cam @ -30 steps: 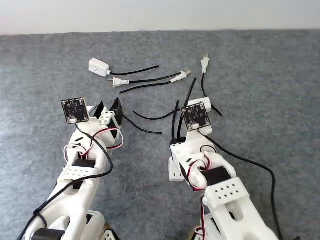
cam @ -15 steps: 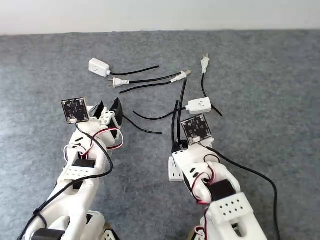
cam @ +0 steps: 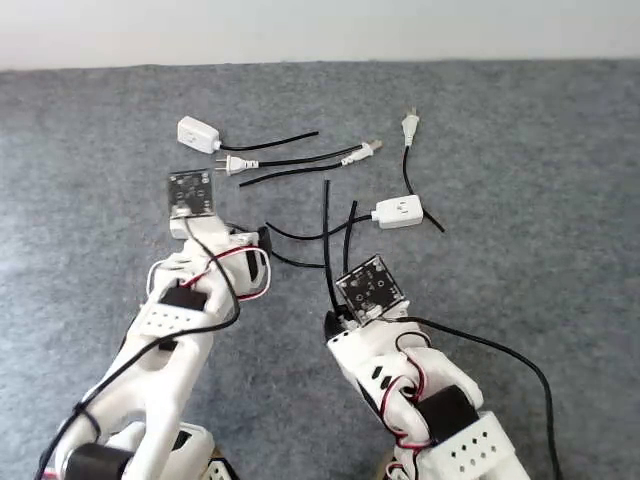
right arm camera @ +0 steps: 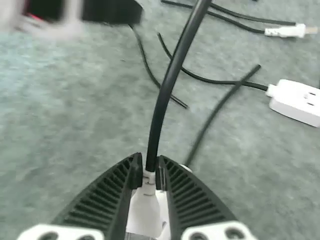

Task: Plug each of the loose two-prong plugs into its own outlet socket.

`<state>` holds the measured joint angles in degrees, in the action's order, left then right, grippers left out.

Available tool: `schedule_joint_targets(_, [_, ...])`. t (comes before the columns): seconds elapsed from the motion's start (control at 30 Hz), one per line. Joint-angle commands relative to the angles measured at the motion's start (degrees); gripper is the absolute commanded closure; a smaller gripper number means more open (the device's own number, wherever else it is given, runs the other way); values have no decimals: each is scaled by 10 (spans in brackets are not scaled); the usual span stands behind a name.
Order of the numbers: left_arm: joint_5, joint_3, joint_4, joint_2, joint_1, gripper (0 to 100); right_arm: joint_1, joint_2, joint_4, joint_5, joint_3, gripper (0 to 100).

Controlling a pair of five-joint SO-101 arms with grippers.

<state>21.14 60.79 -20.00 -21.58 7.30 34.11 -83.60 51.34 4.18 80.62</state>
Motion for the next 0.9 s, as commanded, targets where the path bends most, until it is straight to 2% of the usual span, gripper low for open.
schedule_joint_targets(0.0, [-34,-86,-39,61,5,923,31,-12,30,11,-72,991])
schedule_joint_targets(0.23, [-65,-188,-85,180,8,927,76,-13,45,25,-85,991])
schedule_joint_targets(0.53, [-67,-205,-120,189,89,927,107,-7,46,28,-84,991])
schedule_joint_targets(0.67, [-73,-196,-126,150,94,927,107,-7,46,34,-83,991])
schedule_joint_targets(0.87, [-139,-131,-173,24,142,927,106,-7,46,48,-81,991])
